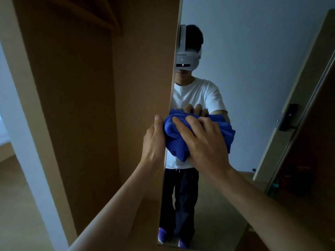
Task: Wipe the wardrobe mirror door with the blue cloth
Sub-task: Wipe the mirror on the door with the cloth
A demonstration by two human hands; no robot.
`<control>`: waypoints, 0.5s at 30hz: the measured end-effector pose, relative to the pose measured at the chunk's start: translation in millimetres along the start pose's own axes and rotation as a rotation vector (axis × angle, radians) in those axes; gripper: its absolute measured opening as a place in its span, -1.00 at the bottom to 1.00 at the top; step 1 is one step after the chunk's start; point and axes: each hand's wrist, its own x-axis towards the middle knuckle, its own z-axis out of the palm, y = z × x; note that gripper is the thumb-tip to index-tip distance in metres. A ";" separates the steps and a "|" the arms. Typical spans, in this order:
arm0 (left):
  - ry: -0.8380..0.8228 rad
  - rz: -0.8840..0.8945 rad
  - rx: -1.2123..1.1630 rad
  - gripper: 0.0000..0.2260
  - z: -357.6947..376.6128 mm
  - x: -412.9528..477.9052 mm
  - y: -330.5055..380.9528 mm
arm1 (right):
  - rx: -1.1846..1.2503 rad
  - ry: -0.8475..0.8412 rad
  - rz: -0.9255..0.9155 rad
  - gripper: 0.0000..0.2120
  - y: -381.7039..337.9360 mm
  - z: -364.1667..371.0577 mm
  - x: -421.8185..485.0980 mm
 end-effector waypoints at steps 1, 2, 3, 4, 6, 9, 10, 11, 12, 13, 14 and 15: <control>0.005 -0.013 -0.001 -0.42 -0.8 -1.8 -6.6 | 0.007 -0.012 -0.004 -0.46 -2.2 3.1 -6.7; 0.014 -0.024 0.006 -0.41 -1.6 -3.6 -12.5 | 0.015 -0.028 -0.007 -0.44 -4.9 6.1 -13.5; 0.020 -0.033 0.015 -0.41 -2.3 -5.5 -18.1 | 0.021 -0.043 -0.009 -0.44 -7.9 8.8 -20.5; 0.022 -0.038 0.019 -0.42 -2.9 -7.3 -23.4 | 0.022 -0.052 -0.011 -0.46 -11.2 11.5 -27.5; 0.022 -0.042 0.024 -0.46 -4.1 -11.3 -32.8 | 0.018 -0.072 -0.012 -0.50 -18.2 17.1 -41.7; 0.037 -0.065 0.015 -0.49 -5.0 -16.0 -44.6 | 0.021 -0.112 -0.002 -0.48 -26.8 25.8 -60.1; 0.045 -0.082 0.015 -0.50 -5.3 -17.6 -48.7 | 0.018 -0.125 0.003 -0.46 -29.6 28.8 -65.9; 0.053 -0.100 0.011 -0.52 -5.9 -19.4 -53.1 | 0.015 -0.138 0.009 -0.44 -32.4 32.1 -71.9; 0.057 -0.113 0.006 -0.53 -6.4 -21.4 -57.4 | 0.015 -0.148 0.014 -0.43 -35.4 35.4 -77.8; 0.053 -0.117 0.002 -0.53 -6.9 -23.5 -61.5 | 0.018 -0.153 0.018 -0.43 -38.2 38.6 -83.8; 0.044 -0.117 0.002 -0.50 -7.3 -25.4 -66.2 | 0.024 -0.157 0.019 -0.43 -40.9 42.0 -90.0; 0.043 -0.117 0.002 -0.48 -7.8 -27.0 -71.3 | 0.030 -0.160 0.018 -0.43 -43.7 45.5 -96.4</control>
